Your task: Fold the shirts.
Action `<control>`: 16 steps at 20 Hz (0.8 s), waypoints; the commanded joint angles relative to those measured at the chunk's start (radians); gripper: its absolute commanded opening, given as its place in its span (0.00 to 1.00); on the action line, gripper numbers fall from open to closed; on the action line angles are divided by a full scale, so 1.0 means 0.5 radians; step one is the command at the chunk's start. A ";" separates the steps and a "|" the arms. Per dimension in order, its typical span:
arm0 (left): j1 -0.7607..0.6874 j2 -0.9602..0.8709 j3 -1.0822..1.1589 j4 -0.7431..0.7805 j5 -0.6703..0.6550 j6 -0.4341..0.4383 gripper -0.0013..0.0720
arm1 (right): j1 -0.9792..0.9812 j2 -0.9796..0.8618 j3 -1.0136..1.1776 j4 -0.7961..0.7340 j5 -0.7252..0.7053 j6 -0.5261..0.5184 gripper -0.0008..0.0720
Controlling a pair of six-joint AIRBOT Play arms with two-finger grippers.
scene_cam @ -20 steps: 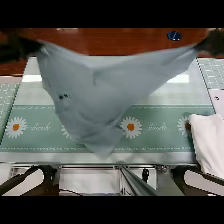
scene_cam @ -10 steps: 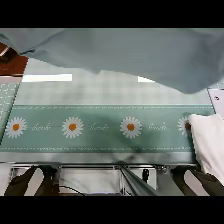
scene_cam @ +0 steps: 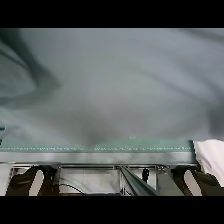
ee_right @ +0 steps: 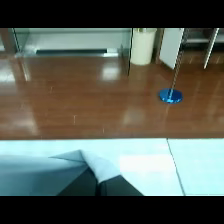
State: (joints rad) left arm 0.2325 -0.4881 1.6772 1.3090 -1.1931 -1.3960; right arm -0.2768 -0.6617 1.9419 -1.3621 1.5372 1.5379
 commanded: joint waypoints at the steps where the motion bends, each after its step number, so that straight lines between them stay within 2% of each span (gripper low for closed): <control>1: -0.096 -0.020 -0.241 0.143 -0.031 -0.078 0.03 | -0.001 0.028 -0.262 0.160 0.052 0.019 0.03; 5: -0.097 -0.242 -0.733 -0.053 0.063 -0.097 0.03 | -0.001 -0.002 -1.007 0.436 -0.140 -0.085 0.04; 9: -0.152 -0.715 -1.035 -0.213 0.391 -0.098 0.03 | 0.001 -0.351 -1.543 0.631 -0.500 -0.272 0.03; 11: -0.217 -1.026 -1.035 -0.266 0.537 -0.098 0.03 | 0.001 -0.694 -1.579 0.768 -0.657 -0.381 0.04; 13: -0.266 -1.333 -1.015 -0.371 0.797 -0.098 0.04 | 0.000 -1.017 -1.564 0.966 -0.845 -0.493 0.03; 16: -0.271 -1.711 -0.957 -0.724 1.198 -0.098 0.04 | 0.001 -1.518 -1.345 1.103 -0.968 -0.522 0.03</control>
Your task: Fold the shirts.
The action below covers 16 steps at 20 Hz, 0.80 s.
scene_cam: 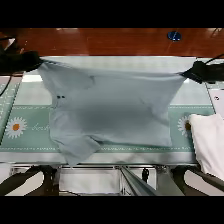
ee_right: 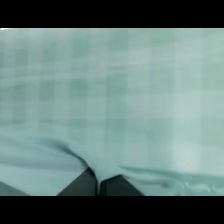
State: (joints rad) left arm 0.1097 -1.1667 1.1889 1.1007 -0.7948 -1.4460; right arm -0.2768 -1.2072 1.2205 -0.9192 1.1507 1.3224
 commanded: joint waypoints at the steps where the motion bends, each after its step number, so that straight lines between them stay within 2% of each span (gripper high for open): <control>1: -0.025 -0.454 0.047 -0.398 0.472 0.002 0.04 | 0.001 -0.568 0.203 0.236 -0.201 -0.090 0.04; 5: -0.029 -0.785 0.169 -0.545 0.455 0.001 0.04 | 0.000 -1.003 0.638 0.314 -0.166 -0.056 0.04; 7: -0.029 -0.854 0.192 -0.544 0.366 -0.092 0.04 | 0.000 -1.093 0.735 0.325 -0.114 -0.011 0.04; 9: -0.020 -0.851 0.195 -0.543 0.294 -0.031 0.04 | -0.002 -1.095 0.735 0.319 -0.060 -0.014 0.04; 11: 0.031 -0.838 0.256 -0.542 0.040 0.127 0.04 | -0.019 -1.095 0.735 0.323 0.122 -0.039 0.04; 13: 0.108 -0.838 0.339 -0.542 -0.379 0.304 0.04 | -0.037 -1.095 0.735 0.279 0.402 -0.098 0.04; 15: 0.173 -0.842 0.351 -0.526 -0.766 0.467 0.04 | -0.039 -1.095 0.735 0.077 0.610 -0.096 0.04; 16: 0.195 -0.850 0.346 -0.475 -0.909 0.484 0.04 | -0.029 -1.095 0.726 -0.075 0.671 -0.067 0.04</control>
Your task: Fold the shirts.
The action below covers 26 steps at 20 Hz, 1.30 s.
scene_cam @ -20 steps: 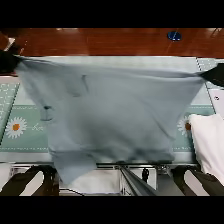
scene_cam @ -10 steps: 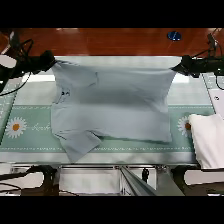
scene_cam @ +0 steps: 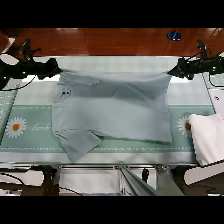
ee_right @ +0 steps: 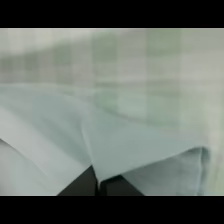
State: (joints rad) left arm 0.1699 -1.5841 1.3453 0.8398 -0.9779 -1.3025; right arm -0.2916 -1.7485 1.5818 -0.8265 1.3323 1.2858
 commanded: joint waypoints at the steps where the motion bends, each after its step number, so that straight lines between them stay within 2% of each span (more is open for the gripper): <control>1: 0.082 -0.021 0.014 0.126 -0.639 0.196 0.04 | 0.002 -0.012 -0.024 -0.372 0.352 0.060 0.04; 3: 0.079 -0.022 -0.061 0.246 -0.668 0.191 0.04 | 0.001 -0.012 -0.131 -0.452 0.377 0.090 0.04; 8: 0.086 -0.110 -0.194 0.265 -0.626 0.188 0.04 | 0.067 -0.012 -0.402 -0.459 0.220 0.089 0.04; 9: 0.085 -0.130 -0.194 0.266 -0.626 0.153 0.22 | 0.087 -0.012 -0.410 -0.459 0.173 0.112 0.08; 10: 0.085 -0.142 -0.194 0.266 -0.647 0.072 0.72 | 0.093 -0.008 -0.409 -0.449 0.153 0.175 0.38; 11: 0.091 -0.142 -0.188 0.277 -0.692 0.051 0.71 | 0.092 0.008 -0.408 -0.421 0.166 0.180 0.57; 13: 0.137 -0.110 -0.180 0.286 -0.833 0.051 0.71 | 0.042 0.110 -0.407 -0.489 0.221 0.198 0.57; 16: 0.281 0.052 -0.272 0.304 -1.064 0.054 0.72 | -0.096 0.456 -0.465 -0.841 0.239 0.279 0.57; 18: 0.414 0.292 -0.552 0.304 -0.992 0.110 0.72 | -0.225 0.819 -0.711 -0.935 0.066 0.317 0.57; 20: 0.580 0.584 -0.955 0.303 -0.812 0.166 0.72 | -0.348 1.228 -1.110 -0.906 -0.195 0.339 0.57; 23: 0.895 0.886 -1.489 0.311 -0.744 0.280 0.71 | -0.399 1.756 -1.723 -0.761 -0.327 0.327 0.57; 26: 1.060 1.035 -1.792 0.235 -0.594 0.166 0.71 | -0.369 2.040 -2.112 -0.383 -0.385 0.256 0.57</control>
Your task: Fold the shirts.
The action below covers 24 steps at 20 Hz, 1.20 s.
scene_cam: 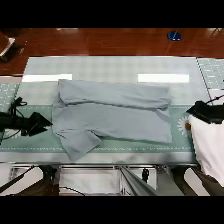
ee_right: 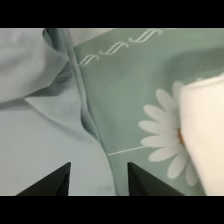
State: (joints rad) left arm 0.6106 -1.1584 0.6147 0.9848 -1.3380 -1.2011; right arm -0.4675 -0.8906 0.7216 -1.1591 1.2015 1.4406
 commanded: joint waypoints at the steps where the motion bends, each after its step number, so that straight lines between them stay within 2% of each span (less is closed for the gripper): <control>1: 0.173 0.183 -0.385 -0.044 0.126 -0.034 0.71 | -0.018 0.335 -0.450 0.359 -0.106 -0.082 0.57; 6: -0.062 0.114 -0.449 -0.079 0.166 0.008 0.71 | -0.018 0.333 -0.504 0.363 -0.084 -0.109 0.57; 9: -0.336 0.016 -0.516 -0.109 0.374 0.007 0.70 | -0.024 0.328 -0.504 0.362 -0.159 -0.056 0.57; 10: -0.420 -0.011 -0.534 -0.140 0.450 0.008 0.64 | -0.056 0.307 -0.501 0.356 -0.173 -0.037 0.57; 11: -0.495 -0.031 -0.539 -0.153 0.493 0.011 0.44 | -0.126 0.255 -0.502 0.345 -0.146 -0.037 0.57; 12: -0.550 -0.040 -0.536 -0.155 0.518 0.023 0.10 | -0.195 0.185 -0.502 0.288 -0.090 -0.038 0.57; 13: -0.570 -0.037 -0.534 -0.172 0.531 0.025 0.04 | -0.247 0.101 -0.502 0.178 0.011 -0.039 0.57; 15: -0.569 -0.037 -0.525 -0.189 0.529 0.031 0.04 | -0.268 -0.069 -0.519 -0.114 0.266 0.023 0.57; 16: -0.570 -0.037 -0.525 -0.192 0.530 0.042 0.04 | -0.233 -0.111 -0.546 -0.142 0.295 0.049 0.57; 18: -0.569 -0.037 -0.525 -0.192 0.529 0.047 0.04 | -0.138 -0.163 -0.597 -0.122 0.336 0.031 0.57; 21: -0.570 -0.037 -0.525 -0.192 0.529 0.046 0.04 | -0.014 -0.188 -0.613 -0.064 0.247 0.030 0.57; 24: -0.570 -0.037 -0.525 -0.192 0.530 0.045 0.04 | -0.005 -0.276 -0.612 0.160 0.112 -0.014 0.57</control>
State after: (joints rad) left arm 0.3275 -1.1767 0.3523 0.8814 -1.1854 -1.1801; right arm -0.4881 -0.9905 0.4202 -1.1564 1.3014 1.4517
